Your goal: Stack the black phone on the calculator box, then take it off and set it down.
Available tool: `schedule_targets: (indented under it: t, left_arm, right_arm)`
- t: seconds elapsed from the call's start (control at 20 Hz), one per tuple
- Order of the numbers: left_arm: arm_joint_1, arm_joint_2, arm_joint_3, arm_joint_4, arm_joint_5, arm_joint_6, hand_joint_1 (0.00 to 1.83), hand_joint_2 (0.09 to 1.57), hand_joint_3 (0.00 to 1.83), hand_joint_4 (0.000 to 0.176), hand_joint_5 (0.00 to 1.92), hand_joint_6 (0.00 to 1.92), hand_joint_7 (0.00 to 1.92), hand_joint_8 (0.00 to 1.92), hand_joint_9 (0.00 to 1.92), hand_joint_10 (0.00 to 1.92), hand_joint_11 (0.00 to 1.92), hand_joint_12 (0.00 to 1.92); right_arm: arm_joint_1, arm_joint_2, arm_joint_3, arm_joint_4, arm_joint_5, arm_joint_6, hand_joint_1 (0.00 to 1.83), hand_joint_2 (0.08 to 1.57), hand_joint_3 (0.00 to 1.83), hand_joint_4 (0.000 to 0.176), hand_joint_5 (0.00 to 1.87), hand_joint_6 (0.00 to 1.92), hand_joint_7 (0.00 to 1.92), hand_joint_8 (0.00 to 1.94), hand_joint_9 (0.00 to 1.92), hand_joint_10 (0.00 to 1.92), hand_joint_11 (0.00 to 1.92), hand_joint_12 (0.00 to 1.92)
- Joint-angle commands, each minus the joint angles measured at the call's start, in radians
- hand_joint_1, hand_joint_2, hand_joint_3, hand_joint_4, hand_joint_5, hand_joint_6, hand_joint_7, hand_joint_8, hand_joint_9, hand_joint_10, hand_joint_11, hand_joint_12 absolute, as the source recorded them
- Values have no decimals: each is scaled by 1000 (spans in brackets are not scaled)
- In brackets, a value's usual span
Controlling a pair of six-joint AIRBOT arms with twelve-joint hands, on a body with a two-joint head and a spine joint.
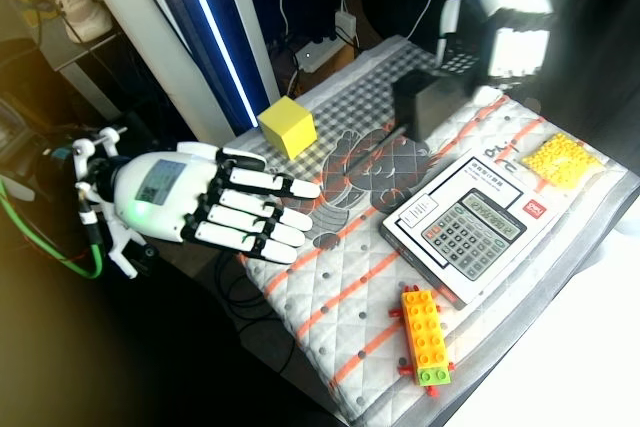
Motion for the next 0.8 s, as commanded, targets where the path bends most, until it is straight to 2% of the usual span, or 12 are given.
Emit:
schedule_targets:
  t: [0.0,0.15,0.2,0.25,0.3,0.35,0.4,0.5,0.6,0.65,0.7,0.75]
  left_arm:
    - [-26,-7,17,-9,-109,-13,1250,1090,2,0,1002,833,1072,1006,1074,849,810,1366]
    - [-80,-68,83,-20,-65,-13,1259,1084,1,0,1046,737,1064,1039,1102,838,819,1404]
    - [-97,-94,112,-29,-46,-13,1360,1070,2,0,1055,688,1051,930,1058,1071,816,1396]
    - [-111,-121,143,-38,-26,-13,1274,1085,4,0,1027,774,1053,1010,1036,979,841,1399]
    - [-122,-142,167,-47,-12,-13,1264,1127,4,0,1011,672,940,1310,1028,1410,961,1743]
    - [-131,-170,198,-57,7,-13,1271,1115,0,0,1031,644,974,1267,1010,1367,913,1705]
    - [-140,-203,230,-62,31,-13,1279,1082,0,0,1058,659,1079,1052,1087,1131,962,1462]
    - [-150,-253,284,-69,70,-13,1283,1064,0,0,1132,536,1094,1014,1104,925,949,1261]
    - [-154,-307,339,-76,109,-13,1289,1066,1,0,1129,514,1093,1035,1103,889,923,1238]
    - [-154,-345,376,-81,134,-13,1371,1067,7,0,1028,713,1091,861,1032,1062,802,1102]
    - [-153,-358,392,-86,144,-13,1388,1065,0,0,985,883,1117,746,1054,979,783,952]
    - [-150,-374,410,-98,155,-13,1389,1069,3,0,970,918,1089,783,1042,990,786,886]
  right_arm:
    - [3,-1,5,18,124,5,0,1240,0,176,130,0,158,0,107,0,78,32]
    - [4,-4,8,18,124,8,0,1252,5,176,139,3,165,3,113,2,71,29]
    - [6,-6,9,18,124,9,0,1250,4,176,135,2,163,1,112,1,70,28]
    - [8,-7,10,17,124,9,0,1255,5,176,134,1,155,0,105,0,62,25]
    - [9,-8,11,17,124,9,0,1265,8,176,138,2,156,1,99,0,50,20]
    - [9,-10,12,17,124,9,0,1267,8,176,141,3,153,0,94,0,44,17]
    - [9,-14,14,17,124,9,0,1266,7,176,146,5,147,0,75,0,36,14]
    - [10,-21,18,17,124,9,0,1250,0,176,146,3,166,8,90,7,36,14]
    - [12,-28,22,15,124,15,0,1242,0,176,149,4,171,8,93,7,34,12]
    - [16,-31,27,12,124,23,0,1244,0,176,146,2,156,1,86,3,35,13]
    - [17,-32,28,11,123,25,0,1245,0,176,148,3,152,0,85,3,23,7]
    - [20,-33,28,9,123,27,0,1236,0,176,146,2,148,0,82,1,19,5]
